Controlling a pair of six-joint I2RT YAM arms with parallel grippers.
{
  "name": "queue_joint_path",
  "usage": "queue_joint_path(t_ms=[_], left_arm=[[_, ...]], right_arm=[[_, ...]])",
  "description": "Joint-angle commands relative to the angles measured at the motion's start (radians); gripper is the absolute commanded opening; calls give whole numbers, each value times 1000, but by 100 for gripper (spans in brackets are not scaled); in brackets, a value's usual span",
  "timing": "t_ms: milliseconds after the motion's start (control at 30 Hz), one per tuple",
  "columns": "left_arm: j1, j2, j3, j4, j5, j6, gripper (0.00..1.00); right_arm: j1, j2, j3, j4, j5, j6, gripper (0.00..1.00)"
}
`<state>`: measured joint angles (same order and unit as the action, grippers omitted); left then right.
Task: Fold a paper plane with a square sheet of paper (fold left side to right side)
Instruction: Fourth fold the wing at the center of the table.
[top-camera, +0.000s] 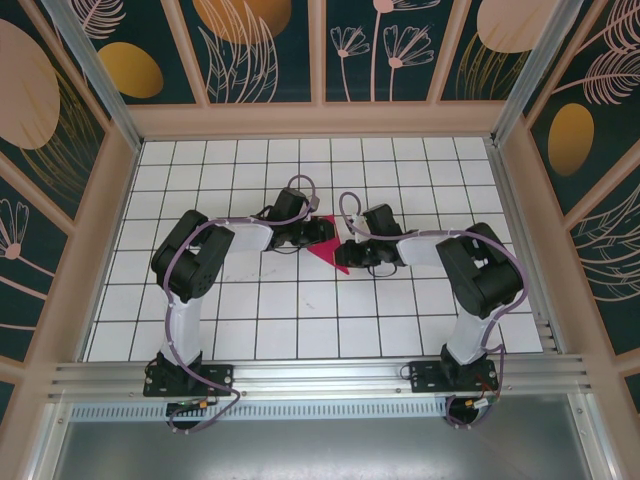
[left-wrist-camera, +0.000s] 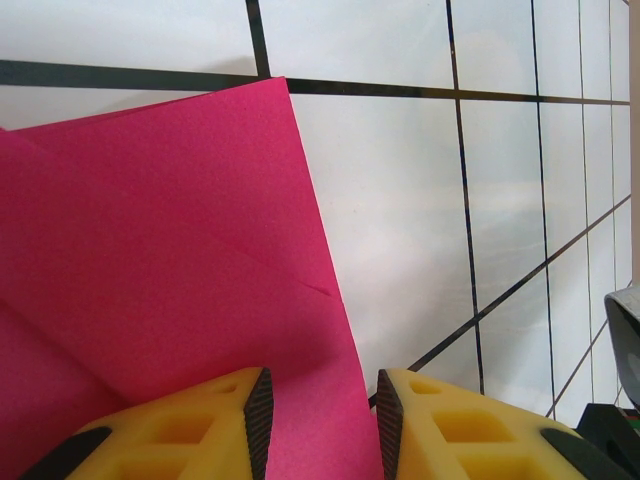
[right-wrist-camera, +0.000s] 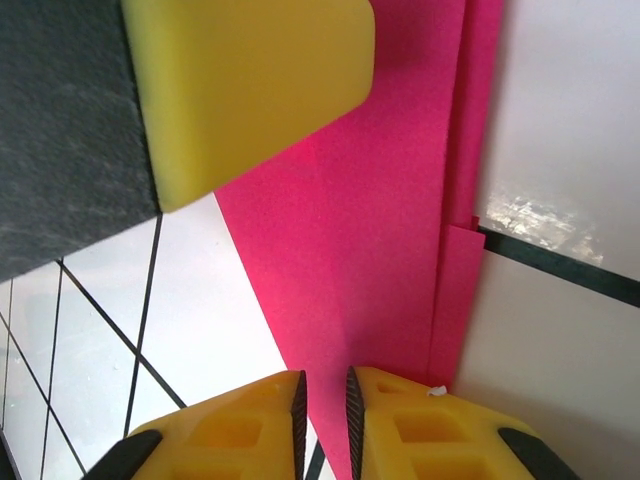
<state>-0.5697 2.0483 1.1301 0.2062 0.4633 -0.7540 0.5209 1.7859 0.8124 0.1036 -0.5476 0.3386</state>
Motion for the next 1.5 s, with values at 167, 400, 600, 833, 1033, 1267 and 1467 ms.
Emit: queue_joint_path(t_ms=[167,400,600,833,1033,1267,1467], left_arm=[[-5,31,-24,-107,-49,5,37],[-5,33,-24,-110,-50,8,37],[-4,35,-26,-110,-52,8,37],[-4,33,-29,-110,-55,8,37],[-5,33,-30,-112,-60,11,37],[-5,30,-32,-110,-58,10,37],[-5,24,-33,-105,-51,10,37]], right_arm=[[21,0,-57,-126,37,-33,17],[21,-40,-99,-183,96,-39,17],[58,-64,-128,-226,122,-49,16],[75,-102,-145,-278,172,-44,16],[87,-124,-144,-325,202,-44,16],[107,-165,-150,-360,233,-39,16],[79,-289,-113,-337,192,-26,16]])
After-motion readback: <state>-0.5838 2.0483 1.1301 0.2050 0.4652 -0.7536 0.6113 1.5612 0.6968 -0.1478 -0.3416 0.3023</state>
